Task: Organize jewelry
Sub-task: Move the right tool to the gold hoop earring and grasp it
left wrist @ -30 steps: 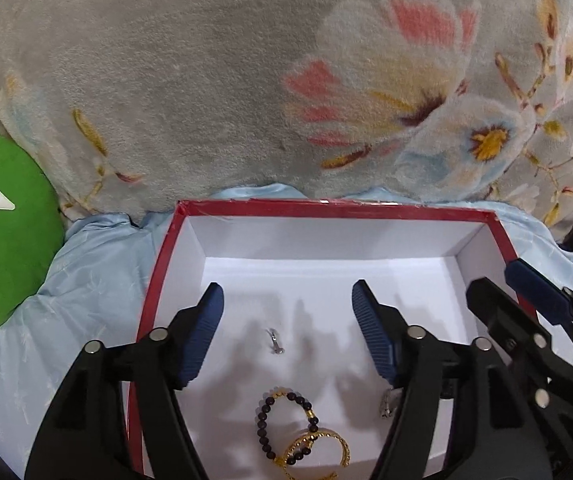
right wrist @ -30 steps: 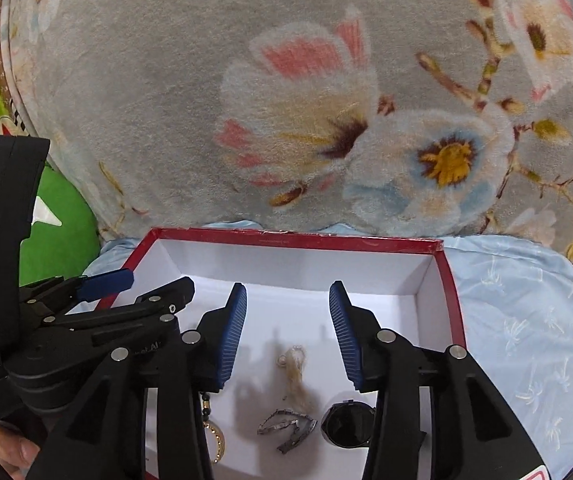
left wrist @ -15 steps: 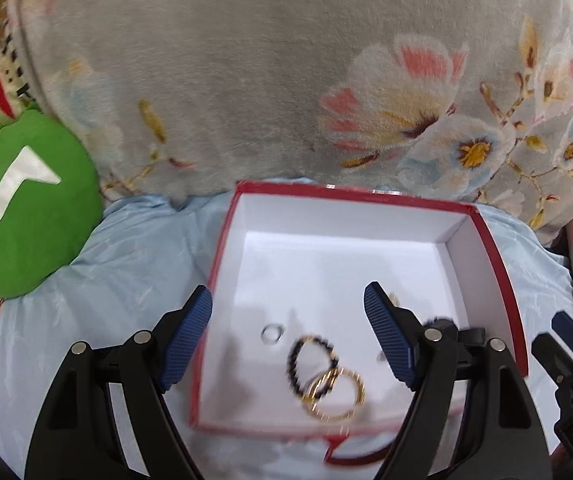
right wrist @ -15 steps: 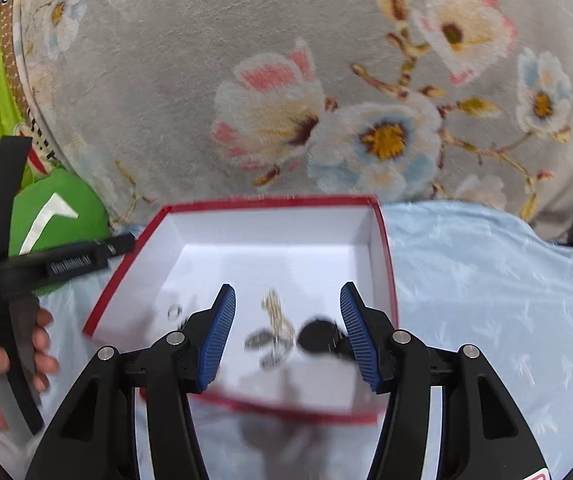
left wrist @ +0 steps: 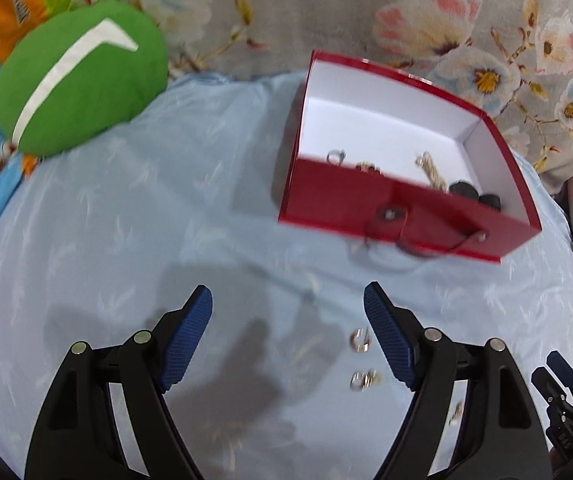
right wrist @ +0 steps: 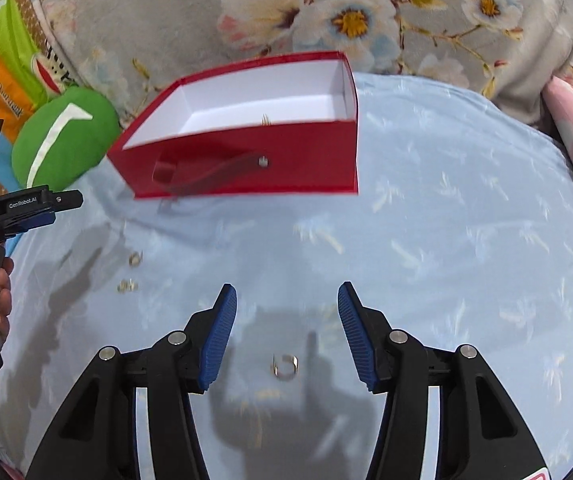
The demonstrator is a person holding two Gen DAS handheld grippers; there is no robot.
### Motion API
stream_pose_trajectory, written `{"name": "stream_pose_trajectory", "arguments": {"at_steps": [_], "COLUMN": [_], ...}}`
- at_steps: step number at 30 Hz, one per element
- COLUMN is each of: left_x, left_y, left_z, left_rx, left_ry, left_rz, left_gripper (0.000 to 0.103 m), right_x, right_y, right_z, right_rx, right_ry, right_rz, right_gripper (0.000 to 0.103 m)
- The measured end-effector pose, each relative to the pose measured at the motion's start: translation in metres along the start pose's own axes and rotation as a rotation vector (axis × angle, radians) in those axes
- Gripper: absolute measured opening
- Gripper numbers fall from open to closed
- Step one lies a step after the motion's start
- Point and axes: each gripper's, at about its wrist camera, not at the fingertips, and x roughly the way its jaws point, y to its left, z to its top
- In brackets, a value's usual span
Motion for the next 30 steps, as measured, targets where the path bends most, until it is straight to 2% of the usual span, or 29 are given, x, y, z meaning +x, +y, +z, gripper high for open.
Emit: {"name": "stream_pose_trajectory", "arguments": {"at_steps": [7,12,26,30], "left_x": [-0.002,0.001,0.013,0.017], "left_y": [-0.008,-0.023,-0.026,-0.027], "left_z": [-0.043,-0.061,-0.067,-0.061], "left_rx": [0.018,0.056,0.053,0.054], "left_ry": [0.053,0.085,0.118,0.117], "left_rz": [-0.015,-0.032,-0.037,-0.038], "left_gripper": [0.076,0.075,0.074,0.074], "right_x": [0.006,0.011,0.03,0.033], "right_y": [0.006,0.011,0.01,0.01], "right_z": [-0.029,-0.038,-0.044,-0.044], "right_rx": [-0.001,-0.015,-0.001,0.0], "right_ry": [0.056,0.068,0.107,0.105], "right_rz": [0.006,-0.002,0.001,-0.006], "right_gripper": [0.041,0.039,0.027,0.015]}}
